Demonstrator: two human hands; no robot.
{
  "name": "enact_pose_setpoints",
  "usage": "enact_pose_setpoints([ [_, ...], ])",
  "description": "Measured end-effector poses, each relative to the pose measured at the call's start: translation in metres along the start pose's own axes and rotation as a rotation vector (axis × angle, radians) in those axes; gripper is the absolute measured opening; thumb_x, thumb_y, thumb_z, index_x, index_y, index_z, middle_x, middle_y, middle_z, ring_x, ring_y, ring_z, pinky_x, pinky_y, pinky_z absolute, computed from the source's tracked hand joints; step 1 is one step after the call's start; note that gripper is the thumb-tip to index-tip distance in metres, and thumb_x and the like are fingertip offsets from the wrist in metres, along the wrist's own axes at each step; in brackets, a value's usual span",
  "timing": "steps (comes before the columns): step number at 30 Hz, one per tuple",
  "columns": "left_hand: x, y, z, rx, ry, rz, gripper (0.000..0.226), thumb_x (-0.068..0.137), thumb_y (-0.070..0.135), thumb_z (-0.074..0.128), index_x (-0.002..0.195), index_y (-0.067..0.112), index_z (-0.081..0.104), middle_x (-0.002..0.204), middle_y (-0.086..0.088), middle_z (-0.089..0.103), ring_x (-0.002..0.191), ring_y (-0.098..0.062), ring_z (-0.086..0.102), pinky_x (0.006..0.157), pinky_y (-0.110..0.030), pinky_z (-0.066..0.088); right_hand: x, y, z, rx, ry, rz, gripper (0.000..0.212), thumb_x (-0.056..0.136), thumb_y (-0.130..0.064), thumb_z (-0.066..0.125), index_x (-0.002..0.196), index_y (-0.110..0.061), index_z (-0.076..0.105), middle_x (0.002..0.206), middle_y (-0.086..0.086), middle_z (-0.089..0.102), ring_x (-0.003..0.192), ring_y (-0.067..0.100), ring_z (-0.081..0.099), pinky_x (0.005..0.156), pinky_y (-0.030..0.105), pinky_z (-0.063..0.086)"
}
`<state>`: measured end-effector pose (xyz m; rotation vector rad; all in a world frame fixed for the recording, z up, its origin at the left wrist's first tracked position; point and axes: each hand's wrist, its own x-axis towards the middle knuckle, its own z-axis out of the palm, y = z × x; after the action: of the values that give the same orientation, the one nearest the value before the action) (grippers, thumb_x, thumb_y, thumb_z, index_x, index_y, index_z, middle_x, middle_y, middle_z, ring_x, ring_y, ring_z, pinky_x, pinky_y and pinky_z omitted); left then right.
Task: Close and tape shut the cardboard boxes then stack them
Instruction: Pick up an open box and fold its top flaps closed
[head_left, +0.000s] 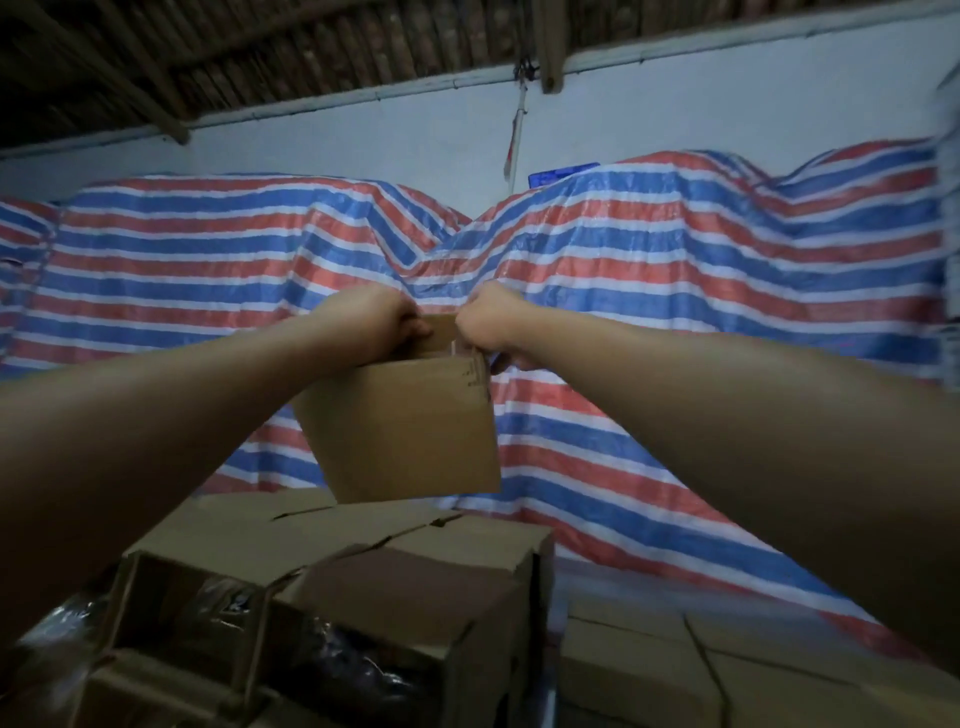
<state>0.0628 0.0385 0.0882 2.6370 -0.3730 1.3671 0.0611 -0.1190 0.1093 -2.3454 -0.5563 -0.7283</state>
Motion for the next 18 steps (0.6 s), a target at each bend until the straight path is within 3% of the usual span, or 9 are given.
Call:
enact_pose_setpoints([
  [4,-0.013,0.073,-0.031,-0.029,-0.124,0.033,0.034,0.1,0.048,0.045,0.101,0.021,0.066,0.091,0.0,0.066,0.084,-0.015,0.063,0.086,-0.039,0.054,-0.059,0.021,-0.078,-0.005,0.014,0.068,0.017,0.094,-0.005,0.045,0.084,-0.007,0.059,0.061,0.007,0.068,0.055,0.021,0.066,0.054,0.034,0.056],
  [8,-0.024,0.138,-0.045,-0.058,-0.245,-0.026,0.02,0.098,0.027,0.056,0.112,0.015,0.064,0.099,-0.003,0.063,0.091,-0.017,0.061,0.088,-0.035,0.052,-0.119,0.059,-0.143,0.001,0.027,0.16,0.024,0.093,-0.004,0.045,0.076,-0.005,0.061,0.047,0.002,0.064,0.041,0.017,0.062,0.05,0.032,0.056],
  [11,-0.039,0.172,-0.047,-0.564,-0.409,-0.24,0.019,0.096,0.013,0.054,0.111,0.006,0.063,0.103,-0.013,0.067,0.086,-0.019,0.063,0.078,-0.035,0.053,-0.16,0.087,-0.182,-0.001,0.047,0.226,0.025,0.091,0.0,0.045,0.073,-0.005,0.061,0.047,0.003,0.063,0.045,0.02,0.059,0.047,0.03,0.056],
  [15,-0.076,0.218,-0.03,-1.096,-0.473,-0.432,0.018,0.095,0.012,0.054,0.108,0.001,0.059,0.071,-0.009,0.066,0.054,-0.015,0.063,0.047,-0.026,0.052,-0.209,0.121,-0.215,0.026,0.033,0.328,0.024,0.095,0.0,0.043,0.08,-0.004,0.062,0.049,0.005,0.064,0.046,0.021,0.063,0.048,0.032,0.056],
  [18,-0.108,0.245,-0.005,-1.37,-0.498,-0.484,0.012,0.094,0.017,0.056,0.101,0.007,0.059,0.072,-0.005,0.067,0.061,-0.016,0.064,0.052,-0.026,0.053,-0.242,0.148,-0.218,0.047,0.013,0.405,0.023,0.097,0.0,0.045,0.081,-0.005,0.061,0.048,0.004,0.064,0.041,0.017,0.063,0.043,0.03,0.055],
])
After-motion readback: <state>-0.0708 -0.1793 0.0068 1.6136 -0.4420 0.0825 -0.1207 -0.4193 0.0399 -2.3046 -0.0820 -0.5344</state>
